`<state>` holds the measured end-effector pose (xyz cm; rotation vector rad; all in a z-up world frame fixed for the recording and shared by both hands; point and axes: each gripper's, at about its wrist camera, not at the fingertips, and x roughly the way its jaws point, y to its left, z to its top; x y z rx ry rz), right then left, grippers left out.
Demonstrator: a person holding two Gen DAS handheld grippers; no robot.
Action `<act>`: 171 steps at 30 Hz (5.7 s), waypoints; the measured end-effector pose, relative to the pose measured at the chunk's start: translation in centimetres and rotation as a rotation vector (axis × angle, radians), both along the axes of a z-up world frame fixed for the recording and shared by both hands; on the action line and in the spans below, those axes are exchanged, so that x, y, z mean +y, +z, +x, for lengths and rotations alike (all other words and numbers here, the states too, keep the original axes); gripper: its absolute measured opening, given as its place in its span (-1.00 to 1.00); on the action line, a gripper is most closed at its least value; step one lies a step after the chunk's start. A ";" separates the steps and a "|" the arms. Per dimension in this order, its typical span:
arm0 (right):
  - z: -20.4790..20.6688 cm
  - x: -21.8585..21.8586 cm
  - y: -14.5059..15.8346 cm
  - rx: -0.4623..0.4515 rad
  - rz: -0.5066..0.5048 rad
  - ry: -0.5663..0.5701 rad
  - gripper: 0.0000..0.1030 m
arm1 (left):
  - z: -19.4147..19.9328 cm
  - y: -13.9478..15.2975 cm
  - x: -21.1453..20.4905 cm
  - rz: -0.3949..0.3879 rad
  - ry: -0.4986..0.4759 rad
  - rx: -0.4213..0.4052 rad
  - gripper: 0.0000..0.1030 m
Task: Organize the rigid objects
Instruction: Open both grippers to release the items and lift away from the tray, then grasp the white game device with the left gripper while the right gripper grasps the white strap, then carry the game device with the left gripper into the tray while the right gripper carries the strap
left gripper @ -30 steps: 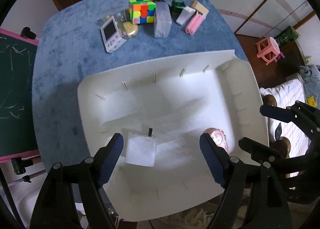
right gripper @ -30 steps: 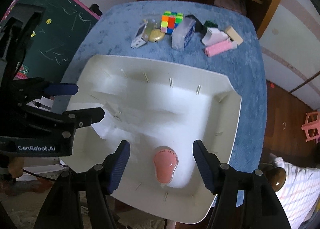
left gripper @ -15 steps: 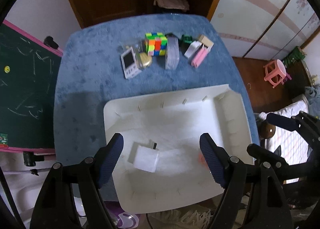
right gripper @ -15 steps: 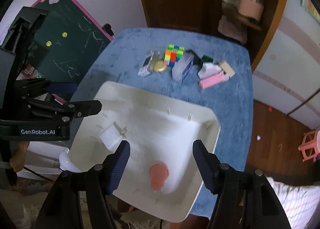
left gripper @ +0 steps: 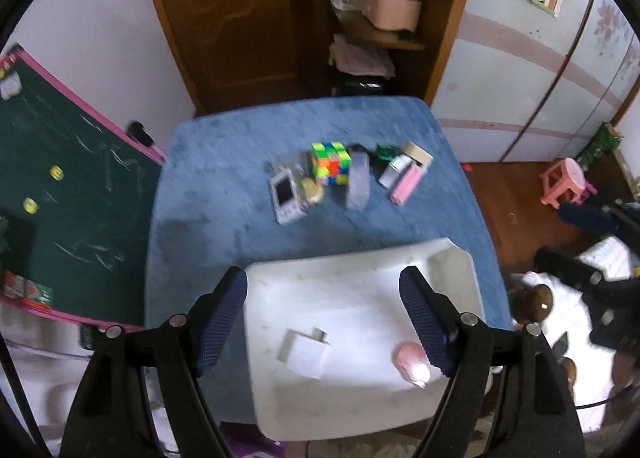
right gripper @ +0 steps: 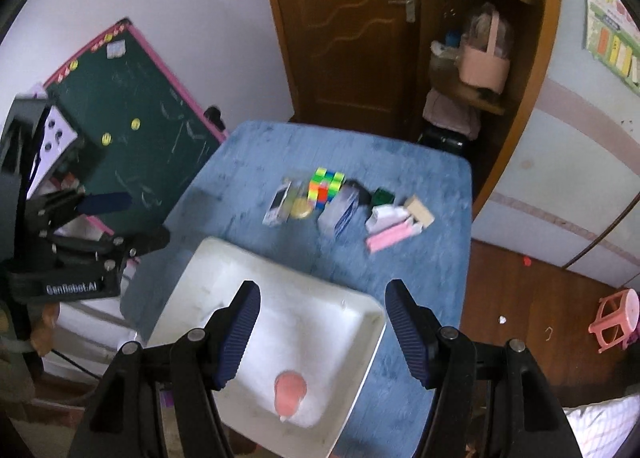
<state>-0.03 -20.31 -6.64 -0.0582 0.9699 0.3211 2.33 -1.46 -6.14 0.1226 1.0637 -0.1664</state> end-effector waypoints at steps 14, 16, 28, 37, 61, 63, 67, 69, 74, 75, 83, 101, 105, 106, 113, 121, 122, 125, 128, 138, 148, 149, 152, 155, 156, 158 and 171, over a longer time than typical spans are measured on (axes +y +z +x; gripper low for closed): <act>9.2 -2.9 1.5 0.055 0.090 -0.191 0.28 | 7.1 -1.1 -0.3 0.036 0.029 0.040 0.58; 11.1 -3.2 0.4 0.097 0.114 -0.231 0.28 | 8.4 -2.0 -0.4 0.027 0.031 0.057 0.58; 22.1 -4.2 -12.4 0.407 0.232 -0.473 0.28 | 18.1 -12.4 -1.1 0.116 0.093 0.209 0.57; 26.0 -5.5 -20.2 0.569 0.382 -0.590 0.04 | 22.4 -18.7 -1.5 0.120 0.129 0.291 0.55; 27.4 -4.8 -26.2 0.685 0.338 -0.621 -0.35 | 24.2 -24.7 0.2 0.074 0.207 0.417 0.24; 27.4 -4.7 -26.3 0.684 0.341 -0.624 -0.36 | 24.1 -24.7 0.6 0.039 0.201 0.424 0.10; 27.2 -5.1 -26.5 0.693 0.335 -0.636 -0.43 | 24.3 -24.8 2.1 -0.028 0.198 0.443 -0.04; 27.1 -5.4 -26.9 0.707 0.344 -0.641 -0.47 | 24.3 -24.7 2.7 -0.047 0.203 0.443 -0.13; 27.0 -5.7 -27.8 0.724 0.355 -0.649 -0.50 | 24.0 -23.9 3.1 -0.035 0.190 0.435 -0.32; 27.0 -5.7 -27.9 0.725 0.353 -0.649 -0.50 | 24.0 -23.8 3.1 -0.030 0.189 0.433 -0.32; 27.4 -5.2 -28.1 0.718 0.329 -0.643 -0.53 | 24.5 -24.3 4.5 0.050 0.225 0.448 -0.45; 24.0 -4.3 -23.2 0.621 0.356 -0.546 -0.58 | 22.1 -22.0 6.1 -0.064 0.217 0.425 -0.48; 22.7 -4.2 -21.0 0.590 0.391 -0.504 -0.58 | 20.8 -19.6 7.2 -0.119 0.204 0.408 -0.48; 22.1 -4.1 -20.3 0.581 0.400 -0.488 -0.58 | 20.3 -18.9 7.3 -0.126 0.195 0.398 -0.48; 18.3 -3.1 -14.8 0.496 0.421 -0.372 -0.58 | 16.7 -12.7 5.9 -0.141 0.101 0.308 -0.48; 11.2 -1.1 -8.7 0.357 0.324 -0.185 -0.58 | 11.3 -6.1 3.9 -0.195 0.010 0.206 -0.48; 9.8 -0.8 -8.1 0.338 0.303 -0.162 -0.58 | 10.6 -5.7 3.6 -0.198 -0.002 0.196 -0.48; 6.7 0.2 -7.3 0.310 0.267 -0.116 -0.58 | 8.4 -4.7 2.9 -0.204 -0.024 0.172 -0.48; 3.5 1.4 -7.2 0.289 0.222 -0.061 -0.58 | 6.5 -4.3 2.3 -0.203 -0.043 0.142 -0.48; -1.7 3.6 -11.7 0.306 0.106 0.048 -0.58 | 1.2 -8.6 -0.3 -0.143 -0.098 0.114 -0.48; -3.9 4.1 -20.2 0.424 0.004 0.069 -0.58 | -1.4 -17.9 -1.5 -0.054 -0.095 0.259 -0.48; -4.1 4.2 -20.8 0.440 0.007 0.071 -0.58 | -1.5 -18.6 -1.5 -0.051 -0.093 0.272 -0.48; -4.5 4.7 -22.4 0.472 -0.010 0.085 -0.58 | -1.5 -19.9 -1.3 -0.067 -0.078 0.309 -0.48; -4.8 5.4 -23.6 0.501 -0.016 0.108 -0.58 | -1.4 -20.8 -1.2 -0.070 -0.061 0.333 -0.48; -4.9 5.6 -23.9 0.508 -0.022 0.118 -0.57 | -1.5 -21.1 -1.2 -0.067 -0.058 0.339 -0.48; -5.1 6.1 -24.3 0.517 -0.029 0.138 -0.57 | -1.5 -21.5 -1.2 -0.055 -0.058 0.348 -0.48; -5.3 5.7 -22.9 0.451 -0.033 0.126 0.21 | -1.9 -21.2 -0.6 -0.076 -0.040 0.384 0.30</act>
